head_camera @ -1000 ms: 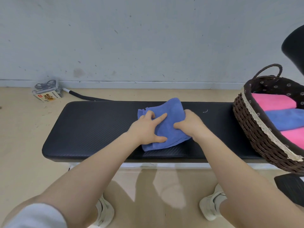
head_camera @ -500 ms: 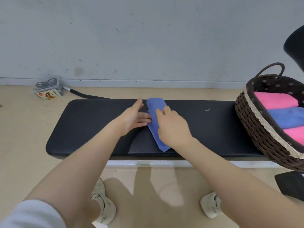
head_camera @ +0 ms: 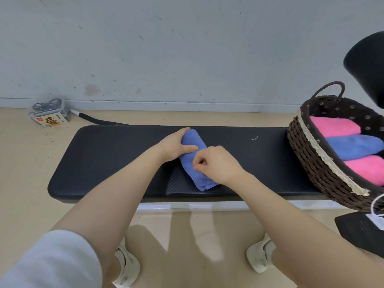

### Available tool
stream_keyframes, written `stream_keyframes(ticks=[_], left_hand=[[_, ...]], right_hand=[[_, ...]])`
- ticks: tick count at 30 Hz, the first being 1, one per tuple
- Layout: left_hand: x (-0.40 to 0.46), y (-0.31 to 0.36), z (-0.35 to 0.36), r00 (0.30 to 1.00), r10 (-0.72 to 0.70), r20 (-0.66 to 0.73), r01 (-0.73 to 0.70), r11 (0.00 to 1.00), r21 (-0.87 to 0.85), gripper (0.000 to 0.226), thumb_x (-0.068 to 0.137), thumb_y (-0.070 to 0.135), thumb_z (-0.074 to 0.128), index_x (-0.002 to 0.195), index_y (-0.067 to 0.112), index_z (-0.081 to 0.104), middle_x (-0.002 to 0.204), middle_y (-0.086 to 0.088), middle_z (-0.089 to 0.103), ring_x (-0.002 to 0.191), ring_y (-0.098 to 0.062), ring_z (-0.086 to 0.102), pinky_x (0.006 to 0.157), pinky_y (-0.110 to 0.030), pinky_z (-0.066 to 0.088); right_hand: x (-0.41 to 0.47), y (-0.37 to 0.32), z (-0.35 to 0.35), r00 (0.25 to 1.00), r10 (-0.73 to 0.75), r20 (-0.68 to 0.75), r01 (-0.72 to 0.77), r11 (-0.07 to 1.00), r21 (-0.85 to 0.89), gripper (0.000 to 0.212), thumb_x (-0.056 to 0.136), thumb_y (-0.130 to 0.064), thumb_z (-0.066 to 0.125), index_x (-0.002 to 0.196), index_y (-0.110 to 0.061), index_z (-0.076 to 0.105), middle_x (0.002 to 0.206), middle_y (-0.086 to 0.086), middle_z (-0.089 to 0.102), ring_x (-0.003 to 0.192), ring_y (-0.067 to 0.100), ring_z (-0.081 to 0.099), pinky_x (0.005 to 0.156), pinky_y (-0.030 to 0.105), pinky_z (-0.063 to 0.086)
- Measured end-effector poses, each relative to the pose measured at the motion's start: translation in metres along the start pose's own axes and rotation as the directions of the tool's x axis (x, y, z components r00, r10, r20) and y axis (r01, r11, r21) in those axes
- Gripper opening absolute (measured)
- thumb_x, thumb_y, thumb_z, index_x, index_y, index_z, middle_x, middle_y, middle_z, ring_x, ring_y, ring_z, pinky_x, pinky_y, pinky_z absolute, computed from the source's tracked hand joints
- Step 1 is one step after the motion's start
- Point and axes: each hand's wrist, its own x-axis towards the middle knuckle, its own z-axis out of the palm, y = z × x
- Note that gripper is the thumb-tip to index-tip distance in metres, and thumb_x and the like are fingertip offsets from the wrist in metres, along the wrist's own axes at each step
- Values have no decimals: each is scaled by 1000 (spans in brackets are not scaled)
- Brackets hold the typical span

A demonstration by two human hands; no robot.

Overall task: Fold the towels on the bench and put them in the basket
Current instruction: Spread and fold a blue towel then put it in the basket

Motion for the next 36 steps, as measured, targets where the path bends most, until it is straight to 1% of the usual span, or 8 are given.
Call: stream_keyframes(ticks=[1, 6, 12, 16, 21, 27, 32, 36], left_hand=[[0, -3, 1, 1000, -10, -15, 10, 1000, 8, 77, 85, 35, 65, 148, 23, 22, 151, 1, 31, 138, -17, 31, 109, -28, 28], [-6, -20, 0, 995, -102, 17, 103, 987, -125, 81, 75, 40, 73, 143, 21, 32, 140, 1, 46, 128, -19, 45, 108, -39, 38], [-27, -22, -11, 987, -75, 142, 95, 986, -140, 47, 66, 33, 79, 109, 28, 59, 111, 6, 66, 108, -15, 60, 98, -36, 46], [-42, -4, -4, 995, 3, 104, 23, 969, -247, 34, 73, 15, 78, 98, 27, 59, 104, 5, 67, 102, -15, 62, 89, -27, 49], [-39, 52, 15, 991, 123, 60, -89, 909, -407, 60, 60, 28, 79, 117, 22, 59, 111, 6, 69, 104, -10, 65, 87, -24, 51], [-6, 145, 55, 983, 185, -5, -148, 765, -627, 57, 75, 20, 73, 125, 19, 47, 121, -3, 63, 105, -17, 65, 91, -35, 52], [17, 222, 104, 954, 294, -57, -285, 832, -476, 35, 91, 18, 58, 117, 30, 37, 105, -9, 59, 78, -22, 63, 71, -26, 55], [45, 250, 160, 913, 404, -62, -406, 913, -39, 26, 85, 26, 54, 108, 25, 42, 92, 3, 55, 89, -18, 53, 85, -29, 39]], right_hand=[[0, 3, 0, 998, 42, -44, -40, 998, 52, 2, 82, -16, 57, 81, -16, 59, 83, 1, 53, 81, 27, 49, 64, 34, 44], [-4, 15, 19, 959, 277, 66, -272, 959, -76, 94, 70, -50, 73, 141, -14, 24, 137, 5, 35, 125, 27, 36, 94, 39, 40], [-10, 34, 20, 945, 289, 151, -276, 956, -100, 57, 67, -54, 71, 102, -18, 44, 114, 3, 39, 111, 24, 37, 82, 33, 39], [-21, 58, -1, 962, 242, 125, -263, 945, 197, 35, 67, -27, 73, 82, -18, 42, 94, 0, 42, 83, 19, 40, 59, 26, 35], [-47, 104, -68, 987, 159, 12, -113, 648, 753, 50, 61, -6, 75, 105, -14, 54, 102, 0, 64, 91, 17, 61, 74, 26, 49], [-75, 158, -145, 964, 189, -188, 113, 348, 931, 22, 93, -11, 52, 114, -16, 54, 100, -1, 67, 88, 10, 67, 72, 25, 57], [-82, 223, -182, 855, 444, -269, 123, 330, 936, 20, 96, -19, 49, 106, -5, 59, 87, 0, 71, 81, 12, 67, 69, 26, 58], [-72, 280, -187, 709, 660, -247, -122, 460, 880, 23, 95, -22, 51, 109, -4, 52, 96, 11, 62, 98, 27, 59, 72, 38, 53]])
